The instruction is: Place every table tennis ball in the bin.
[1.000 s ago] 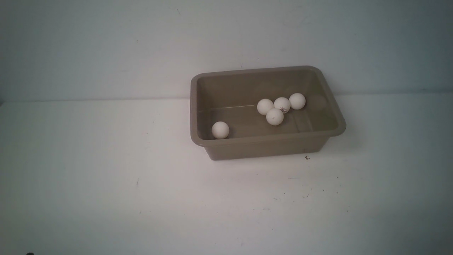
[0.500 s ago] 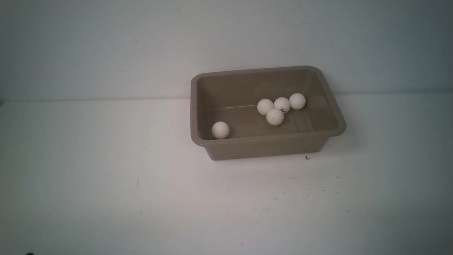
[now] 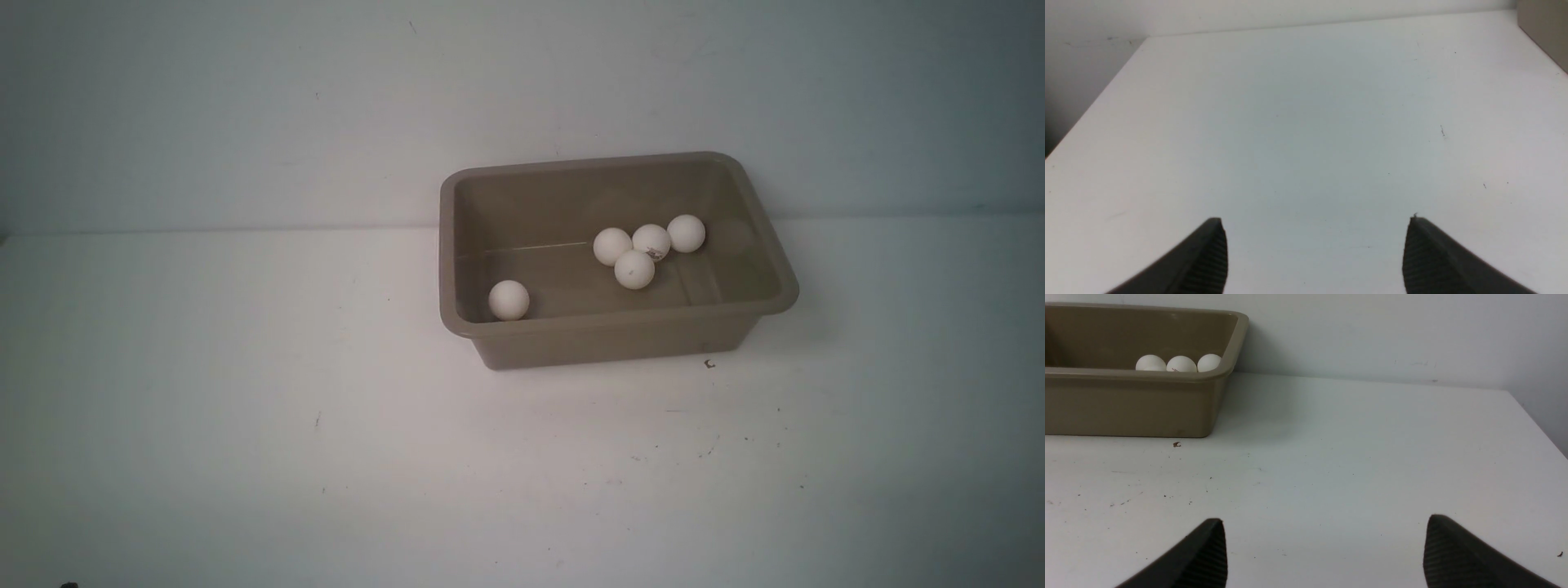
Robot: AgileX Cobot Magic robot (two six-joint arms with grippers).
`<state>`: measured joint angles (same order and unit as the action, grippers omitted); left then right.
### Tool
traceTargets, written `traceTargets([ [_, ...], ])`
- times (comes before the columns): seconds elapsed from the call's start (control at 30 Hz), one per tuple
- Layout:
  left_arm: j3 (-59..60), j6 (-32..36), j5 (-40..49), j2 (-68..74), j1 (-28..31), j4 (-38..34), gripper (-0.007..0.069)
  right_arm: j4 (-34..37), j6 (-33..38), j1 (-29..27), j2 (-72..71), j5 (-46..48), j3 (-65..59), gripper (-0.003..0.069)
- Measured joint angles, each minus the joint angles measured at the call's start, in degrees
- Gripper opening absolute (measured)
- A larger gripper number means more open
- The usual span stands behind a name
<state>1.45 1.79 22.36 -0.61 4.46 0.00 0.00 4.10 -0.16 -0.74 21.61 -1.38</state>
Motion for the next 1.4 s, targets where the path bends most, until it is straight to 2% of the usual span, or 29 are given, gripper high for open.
traceTargets([
  [0.27, 0.00, 0.00, 0.00, 0.00, -0.06, 0.00, 0.0520, 0.00, 0.00, 0.00, 0.00, 0.00, 0.00, 0.0588],
  [0.57, 0.00, 0.00, -0.07, 0.00, -5.74, 0.00, 0.0520, 0.00, 0.00, 0.00, 0.00, 0.00, 0.00, 0.0588],
  [1.4, 0.00, 0.00, -0.10, 0.00, -5.69, 0.00, 0.0520, 0.00, 0.00, 0.00, 0.00, 0.00, 0.00, 0.0588],
])
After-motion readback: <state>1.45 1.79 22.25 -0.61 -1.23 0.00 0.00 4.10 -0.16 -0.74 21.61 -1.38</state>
